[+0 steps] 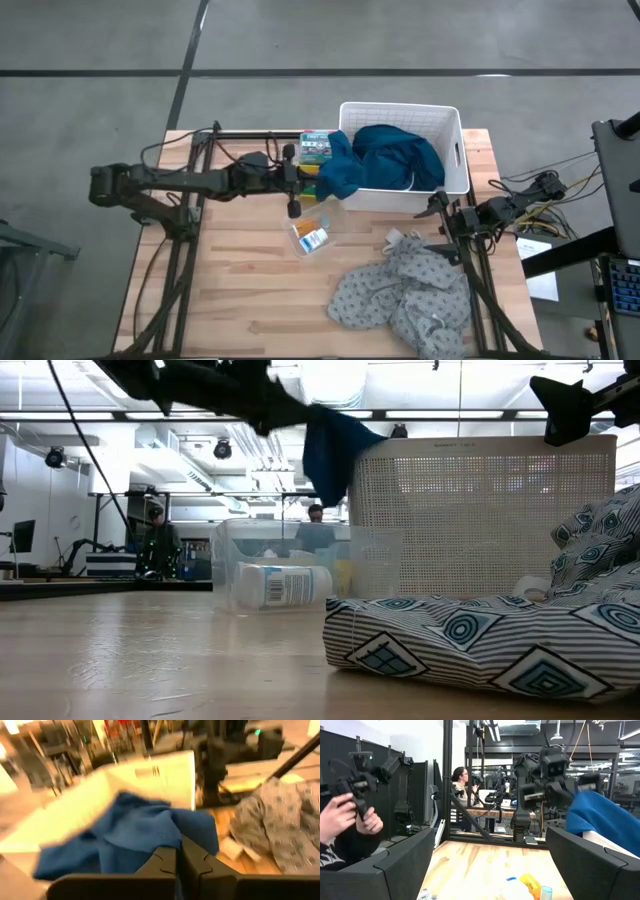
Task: Pick & Place Medicine items
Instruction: Put the blue patient gown into the white bin
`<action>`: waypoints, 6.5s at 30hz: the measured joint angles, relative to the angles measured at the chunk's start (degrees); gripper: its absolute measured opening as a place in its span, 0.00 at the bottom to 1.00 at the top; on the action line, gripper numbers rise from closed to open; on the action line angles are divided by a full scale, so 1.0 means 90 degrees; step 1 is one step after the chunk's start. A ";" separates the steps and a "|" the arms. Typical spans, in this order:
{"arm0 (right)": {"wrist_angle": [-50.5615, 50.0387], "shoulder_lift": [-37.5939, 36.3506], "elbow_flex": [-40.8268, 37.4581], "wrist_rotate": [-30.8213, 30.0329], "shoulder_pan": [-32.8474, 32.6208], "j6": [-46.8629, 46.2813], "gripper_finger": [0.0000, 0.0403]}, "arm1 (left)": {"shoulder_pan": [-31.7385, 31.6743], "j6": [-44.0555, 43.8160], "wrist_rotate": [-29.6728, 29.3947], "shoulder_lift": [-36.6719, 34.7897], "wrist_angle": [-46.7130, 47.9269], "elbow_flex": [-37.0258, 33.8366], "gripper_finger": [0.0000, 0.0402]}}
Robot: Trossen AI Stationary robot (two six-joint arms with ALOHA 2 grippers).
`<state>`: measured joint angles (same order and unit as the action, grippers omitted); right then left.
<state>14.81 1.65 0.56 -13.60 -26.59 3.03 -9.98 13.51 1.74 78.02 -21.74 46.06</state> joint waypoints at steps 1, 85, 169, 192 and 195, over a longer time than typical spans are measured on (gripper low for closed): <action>0.0000 0.0000 0.0000 0.0001 0.0000 0.0002 0.94 | 0.0013 0.0124 0.0000 -0.0056 -0.0118 0.0000 0.01; 0.0000 0.0000 0.0000 0.0001 -0.0002 0.0002 0.94 | -0.1085 0.0501 0.1979 0.4956 0.1538 0.6093 0.63; 0.0000 0.0000 -0.0002 0.0001 -0.0002 0.0002 0.94 | -0.0846 0.0622 -0.0693 0.2804 0.5514 0.4010 0.58; 0.0000 0.0000 0.0000 0.0002 -0.0002 0.0002 0.94 | -0.0827 0.0669 -0.0723 0.2789 0.5389 0.4010 0.01; 0.0000 0.0000 0.0000 0.0001 -0.0001 0.0002 0.94 | -0.0823 0.0671 -0.0750 0.2741 0.5384 0.4010 0.01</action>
<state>14.81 1.65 0.56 -13.59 -26.59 3.05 -17.39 19.55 -5.01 102.69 26.71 82.15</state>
